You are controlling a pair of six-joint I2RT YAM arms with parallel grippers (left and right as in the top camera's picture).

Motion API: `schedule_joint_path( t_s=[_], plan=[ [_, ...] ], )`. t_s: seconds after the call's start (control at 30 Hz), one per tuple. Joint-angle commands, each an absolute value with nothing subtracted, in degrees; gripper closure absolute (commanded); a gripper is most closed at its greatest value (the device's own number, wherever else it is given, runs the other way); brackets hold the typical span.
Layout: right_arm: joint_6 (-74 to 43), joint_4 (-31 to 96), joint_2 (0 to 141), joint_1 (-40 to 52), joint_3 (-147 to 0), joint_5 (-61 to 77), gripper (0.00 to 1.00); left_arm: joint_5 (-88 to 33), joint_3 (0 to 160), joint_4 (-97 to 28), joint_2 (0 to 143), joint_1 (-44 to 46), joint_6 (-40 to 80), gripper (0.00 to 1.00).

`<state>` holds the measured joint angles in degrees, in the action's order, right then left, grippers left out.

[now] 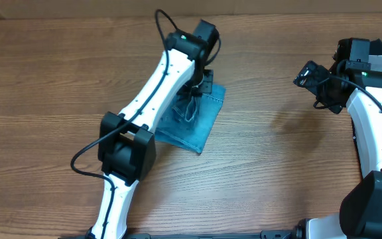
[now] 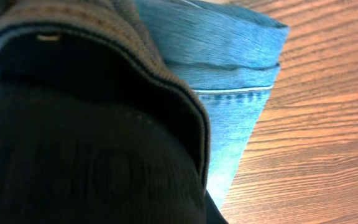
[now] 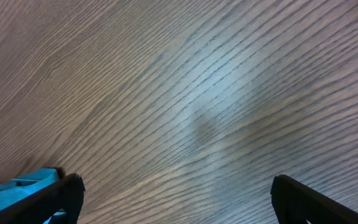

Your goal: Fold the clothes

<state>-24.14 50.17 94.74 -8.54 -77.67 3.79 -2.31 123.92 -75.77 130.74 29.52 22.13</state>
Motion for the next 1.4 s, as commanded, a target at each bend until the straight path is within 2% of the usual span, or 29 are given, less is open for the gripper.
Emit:
schedule_joint_path(
  t_s=[0.0, 0.17, 0.23, 0.4, 0.5, 0.6, 0.7, 0.77, 0.83, 0.87, 0.9, 0.93, 1.0, 1.17, 1.2, 1.23, 1.37],
  plan=[
    [-24.01, 50.02, 94.63, -8.38, -78.02, 3.05, 0.0, -4.47, 124.97, -75.24, 132.0, 31.73, 19.25, 0.87],
    [-24.01, 50.02, 94.63, -8.38, -78.02, 3.05, 0.0, -4.49, 124.97, -75.13, 132.38, 32.47, 19.27, 0.8],
    [-24.01, 50.02, 94.63, -8.38, -78.02, 3.05, 0.0, -4.56, 124.97, -75.18, 132.77, 32.62, 19.27, 0.64],
    [-23.99, 50.02, 94.63, -8.38, -78.02, 3.05, 0.0, -7.09, 124.97, -75.09, 133.08, 32.67, 19.2, 0.58],
    [-24.01, 50.02, 94.63, -8.38, -78.02, 3.05, 0.0, -10.81, 124.97, -74.67, 133.08, 32.67, 17.67, 0.7],
    [-24.01, 50.02, 94.63, -8.38, -78.02, 3.05, 0.0, -14.87, 125.12, -74.52, 133.05, 32.69, 15.29, 0.7],
    [-24.01, 50.02, 94.63, -8.38, -78.02, 3.05, 0.0, -22.61, 126.21, -74.54, 132.99, 32.71, 8.93, 0.76],
    [-24.01, 50.02, 94.63, -8.38, -78.02, 3.05, 0.0, -26.15, 126.67, -74.52, 132.99, 32.8, 5.82, 0.7],
    [-23.99, 50.04, 94.63, -8.38, -78.02, 3.05, 0.0, -28.95, 126.69, -74.74, 132.99, 32.86, 2.85, 0.55],
    [-24.01, 50.02, 94.63, -8.38, -78.02, 3.05, 0.0, -30.59, 126.69, -75.0, 132.99, 32.91, 1.67, 0.53],
    [-23.99, 50.02, 94.63, -8.38, -78.02, 3.05, 0.0, -31.97, 126.69, -75.24, 132.99, 32.95, 0.64, 0.55],
    [-24.01, 50.02, 94.63, -8.38, -78.02, 3.05, 0.0, -32.45, 126.72, -75.48, 132.99, 33.01, -0.14, 0.67],
    [-24.01, 50.02, 94.63, -8.38, -78.02, 3.05, 0.0, -32.42, 127.39, -75.83, 132.51, 33.01, -1.19, 0.75],
    [-24.01, 50.02, 94.63, -8.38, -78.02, 3.05, 0.0, -31.31, 133.93, -78.61, 130.13, 31.94, -4.34, 0.66],
    [-23.99, 50.02, 94.63, -8.38, -78.02, 3.05, 0.0, -27.07, 137.32, -80.03, 129.21, 31.07, -3.31, 0.57],
    [-24.01, 50.02, 94.63, -8.38, -78.02, 3.05, 0.0, -23.68, 139.11, -80.93, 128.64, 30.37, -1.87, 0.57],
    [-24.01, 50.02, 94.63, -8.38, -78.02, 3.05, 0.0, -15.4, 142.58, -83.61, 127.81, 26.81, 0.97, 0.72]
  ],
)
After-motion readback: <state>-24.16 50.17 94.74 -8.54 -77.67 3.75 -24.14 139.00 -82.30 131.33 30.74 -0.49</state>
